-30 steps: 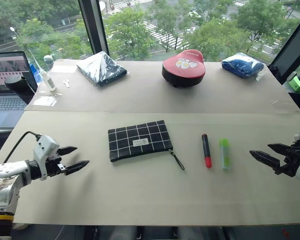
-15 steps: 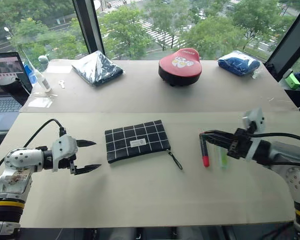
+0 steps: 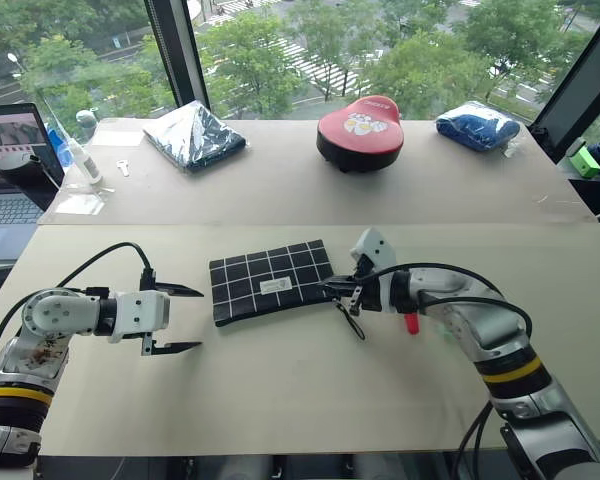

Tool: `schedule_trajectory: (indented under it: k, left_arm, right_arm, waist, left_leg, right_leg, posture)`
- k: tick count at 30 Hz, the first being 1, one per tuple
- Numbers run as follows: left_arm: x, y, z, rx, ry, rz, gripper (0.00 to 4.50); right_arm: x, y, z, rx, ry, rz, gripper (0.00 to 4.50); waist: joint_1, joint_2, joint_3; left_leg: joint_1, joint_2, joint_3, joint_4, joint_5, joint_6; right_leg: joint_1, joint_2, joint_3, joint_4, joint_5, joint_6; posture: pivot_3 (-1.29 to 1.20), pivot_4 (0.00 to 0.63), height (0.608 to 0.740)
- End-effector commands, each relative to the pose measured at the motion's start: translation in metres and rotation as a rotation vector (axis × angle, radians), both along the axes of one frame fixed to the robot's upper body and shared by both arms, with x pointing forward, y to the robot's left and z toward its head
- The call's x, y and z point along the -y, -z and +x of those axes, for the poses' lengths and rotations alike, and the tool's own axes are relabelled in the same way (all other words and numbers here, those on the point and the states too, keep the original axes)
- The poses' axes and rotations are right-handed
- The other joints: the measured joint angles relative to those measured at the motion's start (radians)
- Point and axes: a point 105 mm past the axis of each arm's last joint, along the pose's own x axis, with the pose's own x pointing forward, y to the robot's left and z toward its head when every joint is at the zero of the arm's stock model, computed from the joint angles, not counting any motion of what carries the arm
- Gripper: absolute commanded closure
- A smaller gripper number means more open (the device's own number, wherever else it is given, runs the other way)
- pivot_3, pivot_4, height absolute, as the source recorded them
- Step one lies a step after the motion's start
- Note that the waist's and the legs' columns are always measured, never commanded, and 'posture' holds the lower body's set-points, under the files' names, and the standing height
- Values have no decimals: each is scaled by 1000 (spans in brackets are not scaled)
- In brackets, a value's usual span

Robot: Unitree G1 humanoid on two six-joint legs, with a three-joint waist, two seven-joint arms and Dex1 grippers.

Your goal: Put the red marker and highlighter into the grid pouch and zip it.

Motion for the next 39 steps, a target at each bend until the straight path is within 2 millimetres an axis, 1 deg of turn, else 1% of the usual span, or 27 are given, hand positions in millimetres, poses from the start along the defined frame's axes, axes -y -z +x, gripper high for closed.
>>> schedule_trajectory:
  k: [1,5,8,12,14,18,21,24,27,30,34,37,39]
  left_arm:
    - [5,2,0,9,20,22,0]
    - [11,0,1,33,44,20,0]
    - [19,-6,8,75,70,14,0]
    - [33,-12,17,130,105,-12,0]
    - [37,-12,19,149,118,-13,0]
    - [38,-6,24,177,127,1,0]
    - [32,-1,29,207,135,34,0]
    - [31,-2,34,265,147,40,0]
    - [35,-4,38,315,161,11,0]
    - [44,-7,39,361,192,-32,0]
    - [50,-11,38,402,228,-63,0]
    - [49,-14,36,357,226,-104,740]
    - [47,-14,36,341,219,-118,1530]
  right_arm:
    - [-2,-7,8,62,-3,-10,4451]
    - [-2,-1,8,75,-23,-55,4451]
    - [0,10,10,96,-31,-150,4451]
    - [0,21,12,112,-38,-225,4451]
    - [-1,25,11,117,-49,-243,4451]
    - [-3,24,7,114,-62,-232,4451]
    - [0,22,5,108,-71,-216,4451]
    - [3,20,2,100,-79,-200,4451]
    - [4,19,2,100,-75,-195,4451]
    - [6,16,2,97,-67,-179,4451]
    - [8,13,2,97,-63,-166,4451]
    - [11,12,2,96,-55,-169,4500]
    - [12,12,2,96,-51,-171,4500]
  waist:
    - [0,0,0]
    - [-1,0,0]
    - [0,0,0]
    - [-2,0,0]
    - [-3,0,0]
    - [-7,0,0]
    - [-4,0,0]
    - [-2,0,0]
    - [-1,0,0]
    - [1,0,0]
    - [0,0,0]
    - [-3,0,0]
    - [-3,0,0]
  left_leg:
    - [0,0,0,0,0,0]
    - [0,0,0,0,0,0]
    - [0,-1,0,0,1,-1]
    - [0,-1,0,0,1,-1]
    - [0,-1,0,0,3,-5]
    - [0,-1,0,0,4,-6]
    - [1,0,0,0,3,-5]
    - [2,0,0,0,1,-1]
    - [3,0,0,0,1,-1]
    - [3,0,0,0,1,-1]
    - [3,-1,0,1,1,-1]
    - [2,-1,0,1,1,-1]
    - [1,-1,0,1,1,-1]
  right_leg:
    - [0,0,0,0,0,0]
    - [0,0,0,0,0,0]
    - [1,1,0,1,0,0]
    - [1,2,0,1,0,0]
    - [1,2,0,1,0,0]
    - [1,3,0,1,0,0]
    - [2,3,0,1,0,0]
    - [3,3,0,1,0,0]
    - [3,3,0,1,0,0]
    - [3,3,0,1,0,0]
    - [3,2,0,1,0,0]
    - [2,2,0,1,0,0]
    - [1,2,0,2,0,0]
  posture:
    - [0,150,740]
    - [0,150,740]
    - [0,150,740]
    - [0,150,740]
    - [0,150,740]
    - [0,150,740]
    - [0,150,740]
    - [0,150,740]
    - [0,150,740]
    - [0,150,740]
    - [0,150,740]
    - [0,150,740]
    - [0,150,740]
